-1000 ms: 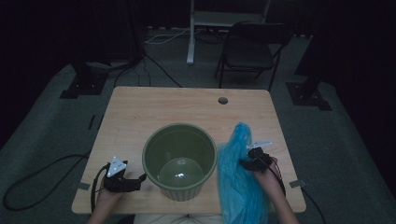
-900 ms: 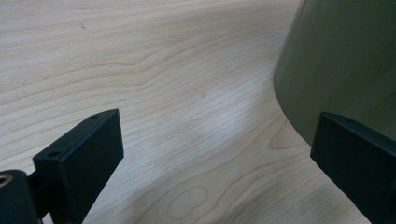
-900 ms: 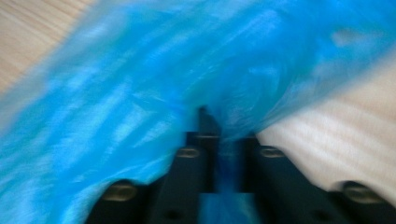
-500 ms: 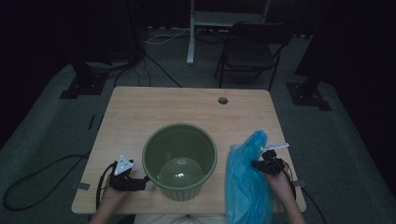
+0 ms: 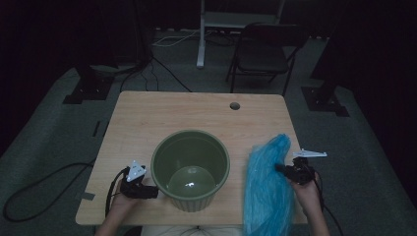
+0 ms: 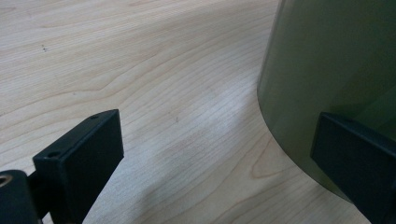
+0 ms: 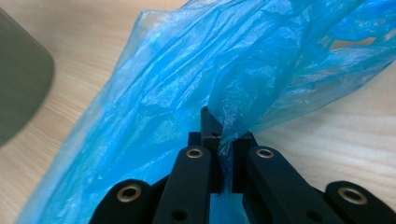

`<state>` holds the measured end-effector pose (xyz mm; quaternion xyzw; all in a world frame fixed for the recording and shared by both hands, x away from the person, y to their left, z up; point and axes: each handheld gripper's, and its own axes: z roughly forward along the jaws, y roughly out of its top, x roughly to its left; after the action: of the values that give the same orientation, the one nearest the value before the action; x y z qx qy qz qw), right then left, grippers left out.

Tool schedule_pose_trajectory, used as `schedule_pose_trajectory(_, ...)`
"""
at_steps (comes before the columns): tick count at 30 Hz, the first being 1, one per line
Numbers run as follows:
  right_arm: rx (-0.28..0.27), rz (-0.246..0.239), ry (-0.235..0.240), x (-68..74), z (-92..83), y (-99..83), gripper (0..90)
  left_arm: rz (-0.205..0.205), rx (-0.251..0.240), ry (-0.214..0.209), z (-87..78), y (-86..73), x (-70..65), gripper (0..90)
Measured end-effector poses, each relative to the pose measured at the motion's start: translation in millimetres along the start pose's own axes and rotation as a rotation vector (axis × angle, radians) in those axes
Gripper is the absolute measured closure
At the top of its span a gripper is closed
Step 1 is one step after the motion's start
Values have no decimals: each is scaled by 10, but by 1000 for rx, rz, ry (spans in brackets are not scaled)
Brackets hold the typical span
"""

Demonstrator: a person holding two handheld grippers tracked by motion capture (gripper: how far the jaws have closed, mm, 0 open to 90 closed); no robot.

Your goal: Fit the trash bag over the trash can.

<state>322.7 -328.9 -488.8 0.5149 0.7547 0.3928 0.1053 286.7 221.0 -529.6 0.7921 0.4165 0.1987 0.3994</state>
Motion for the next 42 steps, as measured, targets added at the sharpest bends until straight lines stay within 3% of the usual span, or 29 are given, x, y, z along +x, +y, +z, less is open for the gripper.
schedule_pose_trajectory(2,-21,4,7,-2,-50,30,900,0,4,-5,14,14,-1,31)
schedule_pose_trajectory(3,-63,12,20,-4,-156,102,900,-1,3,-6,29,24,-5,31)
schedule_pose_trajectory(6,-103,10,27,1,-264,182,900,4,2,-16,78,57,-33,31)
schedule_pose_trajectory(10,-218,1,55,47,-545,369,900,13,4,-22,128,69,-75,31)
schedule_pose_trajectory(12,-241,-2,60,66,-601,405,900,13,7,-26,126,60,-73,31)
schedule_pose_trajectory(14,-304,-24,75,141,-766,511,900,12,21,-26,98,27,-50,31)
schedule_pose_trajectory(17,-339,-41,91,197,-876,585,900,3,19,-23,69,5,-26,31)
schedule_pose_trajectory(18,-377,-59,111,258,-986,659,900,0,20,-20,51,-4,-14,31)
schedule_pose_trajectory(23,-454,-101,124,386,-1203,829,900,-22,0,5,7,-40,21,31)
schedule_pose_trajectory(24,-500,-114,139,445,-1321,925,900,-23,-1,15,1,-48,26,30)
schedule_pose_trajectory(27,-569,-143,148,540,-1507,1058,900,-40,-11,14,-21,-81,43,31)
schedule_pose_trajectory(30,-593,-151,155,572,-1569,1104,900,-36,-6,18,-29,-96,46,31)
schedule_pose_trajectory(31,-658,-183,180,688,-1751,1276,900,-47,-8,17,-36,-105,57,31)
schedule_pose_trajectory(32,-658,-183,180,688,-1751,1276,900,-52,-12,18,-39,-107,62,31)
schedule_pose_trajectory(34,-737,-226,215,831,-1925,1484,900,-53,-15,22,-46,-105,69,31)
schedule_pose_trajectory(38,-800,-281,223,1018,-2091,1717,900,-54,-10,23,-43,-105,71,31)
schedule_pose_trajectory(39,-843,-308,241,1146,-2184,1867,900,-56,-7,20,-39,-106,67,31)
schedule_pose_trajectory(42,-866,-339,276,1282,-2260,2004,900,-52,-3,17,-29,-109,56,31)
